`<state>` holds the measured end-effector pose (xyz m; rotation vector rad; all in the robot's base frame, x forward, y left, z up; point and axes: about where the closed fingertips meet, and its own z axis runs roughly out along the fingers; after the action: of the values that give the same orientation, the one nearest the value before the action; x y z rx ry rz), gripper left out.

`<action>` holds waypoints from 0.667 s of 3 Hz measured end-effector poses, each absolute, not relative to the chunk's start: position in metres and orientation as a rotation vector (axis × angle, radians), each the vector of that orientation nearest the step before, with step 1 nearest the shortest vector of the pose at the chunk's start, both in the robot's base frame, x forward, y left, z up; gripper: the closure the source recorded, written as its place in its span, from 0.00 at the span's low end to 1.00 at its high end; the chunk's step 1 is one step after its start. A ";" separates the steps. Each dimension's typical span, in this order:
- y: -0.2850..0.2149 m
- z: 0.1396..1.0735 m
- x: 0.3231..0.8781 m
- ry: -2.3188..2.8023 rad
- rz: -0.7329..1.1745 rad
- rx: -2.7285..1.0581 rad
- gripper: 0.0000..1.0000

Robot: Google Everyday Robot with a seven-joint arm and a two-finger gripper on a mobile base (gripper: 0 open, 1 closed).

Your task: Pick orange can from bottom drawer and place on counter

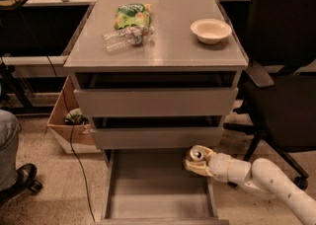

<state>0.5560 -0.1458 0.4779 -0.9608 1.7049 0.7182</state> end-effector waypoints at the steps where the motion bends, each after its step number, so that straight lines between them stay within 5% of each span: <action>1: -0.137 0.503 0.546 1.689 0.729 -0.996 1.00; 2: -0.121 0.577 0.514 1.613 0.774 -1.075 1.00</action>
Offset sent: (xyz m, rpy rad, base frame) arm -0.0690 0.0284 0.1536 0.0112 -0.0674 0.1755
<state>0.5137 -0.1212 0.5774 -1.0748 1.6130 0.7744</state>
